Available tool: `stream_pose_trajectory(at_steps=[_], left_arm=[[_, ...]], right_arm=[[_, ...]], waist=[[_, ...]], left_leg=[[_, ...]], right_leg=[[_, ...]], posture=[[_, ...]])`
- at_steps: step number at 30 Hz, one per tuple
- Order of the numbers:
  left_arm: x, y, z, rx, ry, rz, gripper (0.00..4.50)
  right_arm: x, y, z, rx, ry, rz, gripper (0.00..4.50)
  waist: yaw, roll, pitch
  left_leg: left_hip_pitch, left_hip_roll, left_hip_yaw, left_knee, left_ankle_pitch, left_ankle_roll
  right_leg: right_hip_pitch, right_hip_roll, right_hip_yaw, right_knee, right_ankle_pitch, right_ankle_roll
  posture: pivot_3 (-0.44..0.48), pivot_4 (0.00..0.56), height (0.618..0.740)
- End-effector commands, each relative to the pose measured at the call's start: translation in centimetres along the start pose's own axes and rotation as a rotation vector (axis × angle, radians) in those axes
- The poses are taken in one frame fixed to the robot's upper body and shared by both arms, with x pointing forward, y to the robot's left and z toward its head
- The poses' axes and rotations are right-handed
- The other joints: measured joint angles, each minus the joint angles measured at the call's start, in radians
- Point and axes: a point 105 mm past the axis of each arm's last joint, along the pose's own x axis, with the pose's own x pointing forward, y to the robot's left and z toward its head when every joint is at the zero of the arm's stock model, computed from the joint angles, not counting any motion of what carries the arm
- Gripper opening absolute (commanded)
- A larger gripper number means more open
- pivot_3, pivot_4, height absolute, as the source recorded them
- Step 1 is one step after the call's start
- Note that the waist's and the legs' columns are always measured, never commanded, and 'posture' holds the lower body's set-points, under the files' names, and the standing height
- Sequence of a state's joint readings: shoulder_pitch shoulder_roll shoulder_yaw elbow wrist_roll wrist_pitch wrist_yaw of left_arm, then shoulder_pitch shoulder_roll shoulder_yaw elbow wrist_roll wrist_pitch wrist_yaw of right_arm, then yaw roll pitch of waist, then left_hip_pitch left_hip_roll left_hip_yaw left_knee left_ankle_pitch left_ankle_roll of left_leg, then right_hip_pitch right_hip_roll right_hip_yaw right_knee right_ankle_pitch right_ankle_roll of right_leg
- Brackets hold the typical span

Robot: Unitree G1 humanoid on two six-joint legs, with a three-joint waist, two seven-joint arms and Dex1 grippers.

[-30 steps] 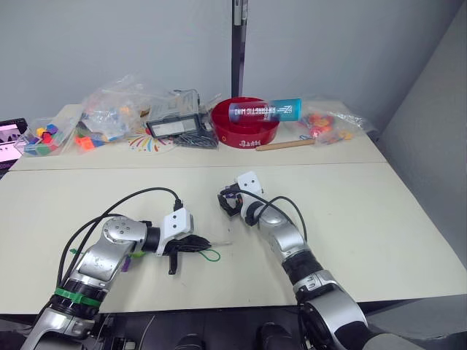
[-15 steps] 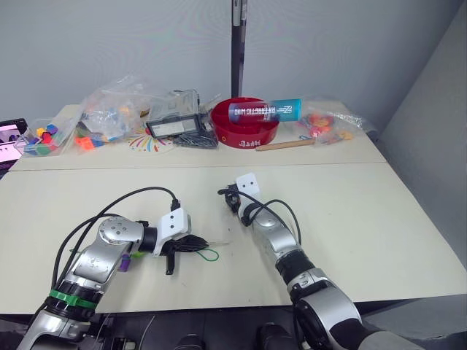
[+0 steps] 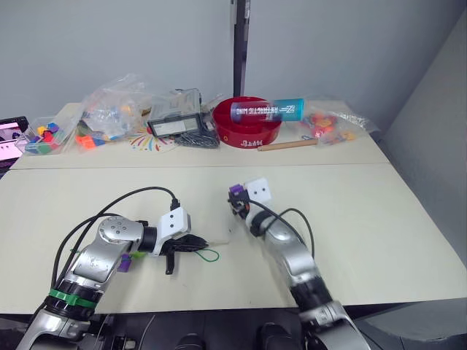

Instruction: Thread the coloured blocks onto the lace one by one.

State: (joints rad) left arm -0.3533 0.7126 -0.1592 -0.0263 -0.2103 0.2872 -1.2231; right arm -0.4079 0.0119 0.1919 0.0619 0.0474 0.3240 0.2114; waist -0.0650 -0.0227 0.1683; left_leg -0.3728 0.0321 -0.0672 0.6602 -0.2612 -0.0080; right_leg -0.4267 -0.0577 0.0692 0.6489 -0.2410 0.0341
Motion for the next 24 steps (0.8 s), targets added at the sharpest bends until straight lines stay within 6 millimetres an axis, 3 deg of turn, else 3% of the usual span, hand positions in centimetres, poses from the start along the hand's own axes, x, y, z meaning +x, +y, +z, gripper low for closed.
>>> stream_pose_trajectory(at_steps=[1,5,9,12,17,19,24], left_arm=[[-0.2,0.3,1.2,0.035,-0.039,-0.004,0.00],[0.0,0.5,1.3,0.042,-0.045,-0.008,0.00],[0.4,0.6,1.8,0.052,-0.058,-0.026,0.00],[0.5,0.5,1.8,0.055,-0.057,-0.033,0.00],[0.7,0.5,2.0,0.059,-0.058,-0.036,0.00],[0.7,0.5,2.0,0.060,-0.059,-0.037,0.00],[0.7,0.5,2.1,0.058,-0.057,-0.036,0.00]], right_arm=[[-3.4,1.4,2.1,-0.008,-0.046,0.058,1.17],[-5.6,1.6,1.6,-0.018,-0.001,0.057,1.17],[-8.4,1.6,-2.3,0.024,0.178,0.035,1.17],[-9.0,1.7,-4.5,0.068,0.288,0.029,1.17],[-9.4,2.3,-5.4,0.111,0.341,0.053,1.17],[-9.4,2.2,-5.1,0.124,0.328,0.050,2.23],[-9.3,1.7,-2.6,0.112,0.224,0.085,3.88]], waist=[[0.000,0.000,0.000],[-0.005,0.000,0.000],[-0.001,-0.001,0.000],[-0.002,-0.001,0.000],[0.000,-0.002,-0.001],[0.001,-0.002,-0.001],[0.002,-0.002,-0.001]], left_leg=[[0.000,0.000,0.000,0.000,0.000,0.000],[0.001,0.000,0.001,0.000,0.000,0.000],[0.004,0.001,0.001,0.000,0.001,-0.001],[0.003,0.001,0.003,0.000,0.001,-0.001],[0.004,0.001,0.002,0.000,0.001,-0.001],[0.003,0.001,0.002,0.000,0.001,-0.001],[0.003,0.001,0.002,0.000,0.001,-0.001]], right_leg=[[0.000,0.000,0.000,0.000,0.000,0.000],[0.000,0.001,0.000,-0.002,-0.001,0.000],[0.003,0.002,0.001,-0.002,-0.001,0.000],[0.003,0.002,0.002,-0.002,-0.001,0.000],[0.003,0.002,0.001,-0.002,-0.001,0.000],[0.003,0.002,0.001,-0.002,-0.001,0.000],[0.003,0.002,0.001,-0.002,-0.001,0.000]], posture=[[0.000,0.150,0.731],[0.000,0.150,0.731],[0.000,0.150,0.731],[0.000,0.150,0.731],[0.000,0.150,0.731],[0.000,0.150,0.731],[0.000,0.150,0.731]])
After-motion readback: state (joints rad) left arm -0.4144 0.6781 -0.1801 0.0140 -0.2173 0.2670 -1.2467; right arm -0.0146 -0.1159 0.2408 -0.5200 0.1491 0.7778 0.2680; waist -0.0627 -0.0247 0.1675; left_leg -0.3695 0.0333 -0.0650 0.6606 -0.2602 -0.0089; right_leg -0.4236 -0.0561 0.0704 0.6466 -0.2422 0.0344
